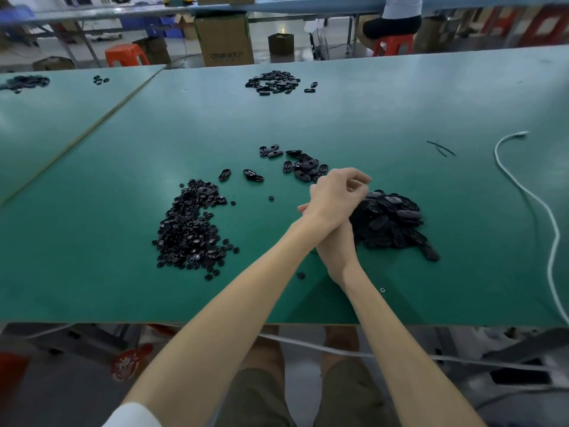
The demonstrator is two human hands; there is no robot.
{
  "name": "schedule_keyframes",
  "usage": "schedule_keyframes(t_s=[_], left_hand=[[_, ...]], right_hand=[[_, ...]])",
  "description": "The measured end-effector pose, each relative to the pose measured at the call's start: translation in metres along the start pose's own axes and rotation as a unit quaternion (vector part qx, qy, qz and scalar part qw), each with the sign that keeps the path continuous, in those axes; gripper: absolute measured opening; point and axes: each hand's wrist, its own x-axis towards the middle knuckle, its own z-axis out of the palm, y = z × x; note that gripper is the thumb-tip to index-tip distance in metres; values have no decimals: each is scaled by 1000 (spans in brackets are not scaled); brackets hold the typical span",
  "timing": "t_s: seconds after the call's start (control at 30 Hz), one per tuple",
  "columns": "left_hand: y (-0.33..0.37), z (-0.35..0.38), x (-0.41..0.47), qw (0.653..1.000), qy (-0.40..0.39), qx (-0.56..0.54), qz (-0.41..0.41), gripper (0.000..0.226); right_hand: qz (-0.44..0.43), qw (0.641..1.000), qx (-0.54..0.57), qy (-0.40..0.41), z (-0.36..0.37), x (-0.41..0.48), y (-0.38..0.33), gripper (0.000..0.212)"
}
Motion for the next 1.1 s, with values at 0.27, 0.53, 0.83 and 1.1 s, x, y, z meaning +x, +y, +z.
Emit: schedule_keyframes(t_s=[0.27, 0.53, 0.83, 1.1], left_hand=[[-60, -61, 6, 990, 131, -3, -49, 25], [-89, -64, 20, 969, -57, 236, -34, 82], [-89, -46, 21, 930, -59, 359, 50, 72], [-95, -53, -17, 911, -6, 395, 119, 53]], right_hand=[[-94, 973, -179, 113, -3, 8, 8, 23], [-99, 976, -167, 100, -3, 9, 11, 21], [-100, 976, -159, 105, -6, 10, 13, 21], [-97, 976, -164, 108, -7, 9, 14, 21]])
